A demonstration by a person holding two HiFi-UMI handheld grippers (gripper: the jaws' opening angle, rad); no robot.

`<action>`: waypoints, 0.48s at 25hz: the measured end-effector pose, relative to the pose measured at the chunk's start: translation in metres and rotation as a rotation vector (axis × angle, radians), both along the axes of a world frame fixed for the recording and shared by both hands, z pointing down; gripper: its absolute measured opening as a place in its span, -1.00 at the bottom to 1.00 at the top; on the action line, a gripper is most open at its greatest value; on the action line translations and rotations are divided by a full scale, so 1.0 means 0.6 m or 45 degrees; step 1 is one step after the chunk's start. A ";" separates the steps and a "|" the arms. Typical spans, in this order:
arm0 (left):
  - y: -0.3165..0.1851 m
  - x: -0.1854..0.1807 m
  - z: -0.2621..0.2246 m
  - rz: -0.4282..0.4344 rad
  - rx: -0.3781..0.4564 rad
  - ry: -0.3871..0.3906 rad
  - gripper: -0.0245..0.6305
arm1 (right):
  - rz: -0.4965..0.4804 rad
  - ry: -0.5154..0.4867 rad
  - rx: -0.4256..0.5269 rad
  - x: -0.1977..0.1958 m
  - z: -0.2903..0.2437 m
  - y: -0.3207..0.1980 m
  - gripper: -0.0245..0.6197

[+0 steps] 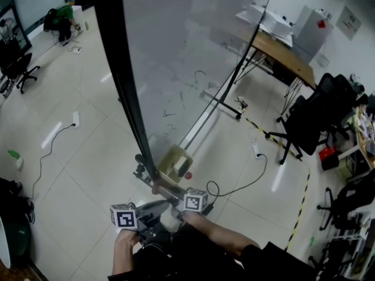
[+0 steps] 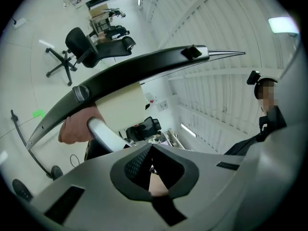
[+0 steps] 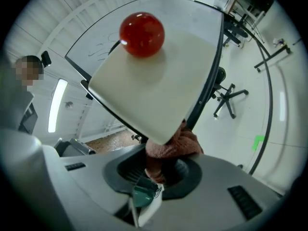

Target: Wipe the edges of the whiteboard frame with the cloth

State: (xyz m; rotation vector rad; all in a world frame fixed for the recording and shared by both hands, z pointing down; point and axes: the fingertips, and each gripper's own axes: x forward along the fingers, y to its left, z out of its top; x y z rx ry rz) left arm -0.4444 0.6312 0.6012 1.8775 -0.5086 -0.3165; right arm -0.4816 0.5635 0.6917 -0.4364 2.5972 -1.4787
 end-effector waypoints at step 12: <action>0.014 -0.029 -0.095 -0.038 0.106 0.018 -0.93 | -0.037 -0.039 0.095 -0.024 -0.157 0.019 -0.66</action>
